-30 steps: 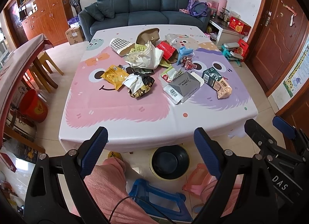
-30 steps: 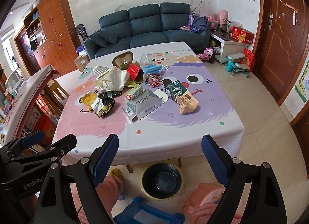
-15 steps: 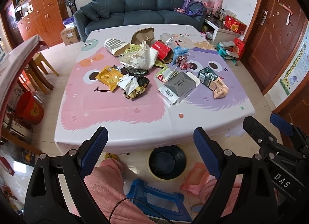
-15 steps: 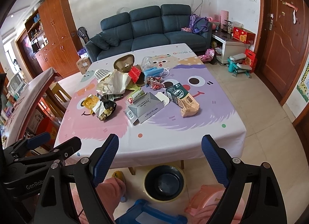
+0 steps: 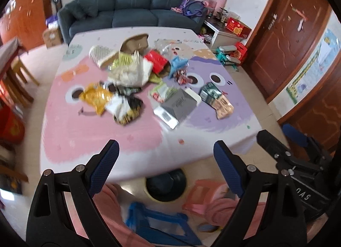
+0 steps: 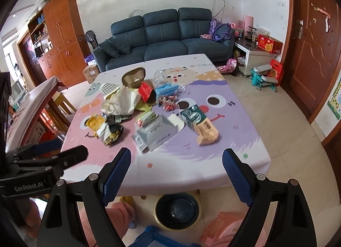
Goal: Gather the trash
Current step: 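Grasp the silver earplugs box with the left tool while the right tool grasps the green-and-tan milk carton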
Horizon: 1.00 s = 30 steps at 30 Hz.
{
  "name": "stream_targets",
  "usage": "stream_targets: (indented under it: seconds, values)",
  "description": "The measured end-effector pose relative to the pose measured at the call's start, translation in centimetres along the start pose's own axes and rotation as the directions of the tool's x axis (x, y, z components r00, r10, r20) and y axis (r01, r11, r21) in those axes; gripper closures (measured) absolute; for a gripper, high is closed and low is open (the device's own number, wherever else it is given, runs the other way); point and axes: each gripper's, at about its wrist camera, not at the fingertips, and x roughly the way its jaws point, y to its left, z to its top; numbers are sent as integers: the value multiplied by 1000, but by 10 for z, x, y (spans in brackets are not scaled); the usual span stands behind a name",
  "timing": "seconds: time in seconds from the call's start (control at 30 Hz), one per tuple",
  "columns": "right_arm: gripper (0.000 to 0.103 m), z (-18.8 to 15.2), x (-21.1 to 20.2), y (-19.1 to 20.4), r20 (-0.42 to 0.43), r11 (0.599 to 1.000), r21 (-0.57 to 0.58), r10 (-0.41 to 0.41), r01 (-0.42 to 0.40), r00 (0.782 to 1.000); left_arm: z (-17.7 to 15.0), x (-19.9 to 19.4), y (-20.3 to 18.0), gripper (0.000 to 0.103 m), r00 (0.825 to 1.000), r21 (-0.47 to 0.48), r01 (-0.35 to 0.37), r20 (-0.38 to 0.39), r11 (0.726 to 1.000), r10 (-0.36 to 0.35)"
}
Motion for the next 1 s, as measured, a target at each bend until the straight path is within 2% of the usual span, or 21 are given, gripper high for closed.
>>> stream_targets:
  seconds: [0.07,0.17,0.3,0.43,0.53,0.6,0.7,0.87,0.97,1.0]
  values:
    - [14,9,10,-2,3,1000,-9,-26,26,1000,13,8,-2,14,1000,37,-14,10,999,13]
    - [14,24,30,-20,-4,998,-16,-59,59,998,29,29,-1,14,1000,72,3,-14,997,-2]
    - [14,38,62,-48,-43,999,17,-50,51,998,45,69,0,15,995,104,67,-83,992,-59]
    - [14,42,100,-75,-91,999,42,-27,30,995,51,108,-6,22,988,160,98,-132,982,-77]
    - [14,39,135,-86,-136,999,35,-24,29,990,54,138,-8,28,971,151,166,-199,975,-134]
    - [15,35,157,-88,-168,999,19,-24,27,986,55,155,-9,44,953,138,219,-244,966,-181]
    - [21,28,188,-88,-216,1000,1,-24,25,976,55,176,-15,45,933,151,269,-286,951,-219]
    - [23,24,224,-86,-251,1000,-15,-20,17,968,54,200,-26,45,925,193,262,-330,946,-189]
    - [30,22,235,-86,-262,1000,-19,-14,9,965,54,209,-30,45,923,215,254,-345,943,-170]
    - [35,22,238,-85,-268,1000,-19,-10,5,963,55,211,-30,45,922,219,253,-349,942,-166]
